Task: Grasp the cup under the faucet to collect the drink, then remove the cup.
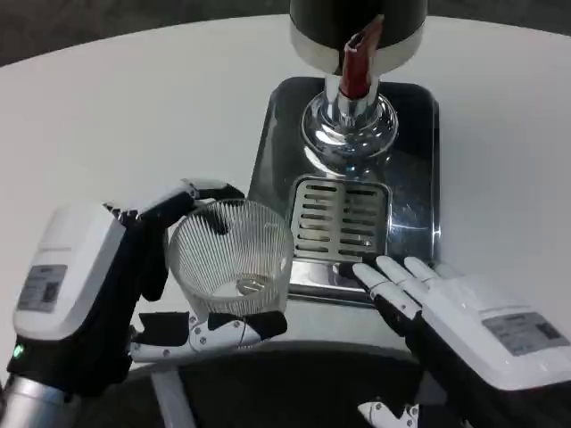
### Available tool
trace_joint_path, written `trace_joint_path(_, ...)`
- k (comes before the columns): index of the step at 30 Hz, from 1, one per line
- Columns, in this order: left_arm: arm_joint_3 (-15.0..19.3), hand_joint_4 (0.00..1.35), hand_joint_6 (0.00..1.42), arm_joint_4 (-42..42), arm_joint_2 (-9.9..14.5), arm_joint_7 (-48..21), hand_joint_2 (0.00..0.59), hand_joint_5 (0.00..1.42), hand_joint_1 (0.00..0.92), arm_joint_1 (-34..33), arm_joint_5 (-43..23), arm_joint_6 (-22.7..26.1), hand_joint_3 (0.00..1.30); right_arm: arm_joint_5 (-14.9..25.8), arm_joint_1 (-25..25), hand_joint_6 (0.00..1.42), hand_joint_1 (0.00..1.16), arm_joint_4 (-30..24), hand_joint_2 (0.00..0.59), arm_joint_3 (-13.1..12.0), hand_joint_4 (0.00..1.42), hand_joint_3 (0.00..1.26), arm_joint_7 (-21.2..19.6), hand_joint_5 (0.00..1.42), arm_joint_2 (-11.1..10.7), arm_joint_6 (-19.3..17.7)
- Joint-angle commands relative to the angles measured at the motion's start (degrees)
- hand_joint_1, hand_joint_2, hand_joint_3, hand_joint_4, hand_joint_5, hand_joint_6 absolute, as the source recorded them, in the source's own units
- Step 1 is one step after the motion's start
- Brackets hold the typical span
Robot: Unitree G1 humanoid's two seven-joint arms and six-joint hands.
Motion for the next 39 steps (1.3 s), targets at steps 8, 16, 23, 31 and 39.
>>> trace_joint_path(8, 0.2, 1.1, 1.42, 1.5, 0.0, 2.1, 0.007, 1.27, 0.572, -2.1, 0.4, 1.2, 0.98, 0.7, 3.7, 0.0, 0.54, -3.0, 0.424, -0.8, 0.0, 0.04, 0.3, 0.0, 0.1, -1.8)
trace_joint_path(16, -0.7, 1.1, 1.42, 6.7, 1.2, 3.2, 0.006, 1.26, 0.574, -7.7, 2.3, 2.8, 0.98, 0.9, 5.4, 0.0, 0.53, -4.4, 0.424, -0.9, 0.0, 0.04, 0.4, 0.0, 0.6, -2.7)
trace_joint_path(23, -3.5, 1.1, 1.42, 13.0, 1.8, 5.0, 0.006, 1.26, 0.574, -14.0, 4.8, 3.6, 0.98, 1.0, 7.0, 0.0, 0.53, -5.3, 0.421, -1.2, 0.0, 0.04, 0.3, 0.0, 1.5, -4.1)
trace_joint_path(31, -7.3, 1.1, 1.42, 21.1, 3.0, 8.2, 0.006, 1.26, 0.575, -21.6, 8.4, 4.2, 0.98, 2.1, 8.7, 0.0, 0.52, -5.3, 0.418, -3.8, 0.0, 0.04, 0.5, 0.0, 2.9, -6.7)
trace_joint_path(39, -11.1, 1.1, 1.42, 29.2, 3.1, 12.4, 0.005, 1.26, 0.575, -27.9, 10.4, 4.6, 0.98, 3.8, 9.7, 0.0, 0.52, -5.3, 0.417, -6.6, 0.0, 0.04, 1.1, 0.0, 4.0, -9.2)
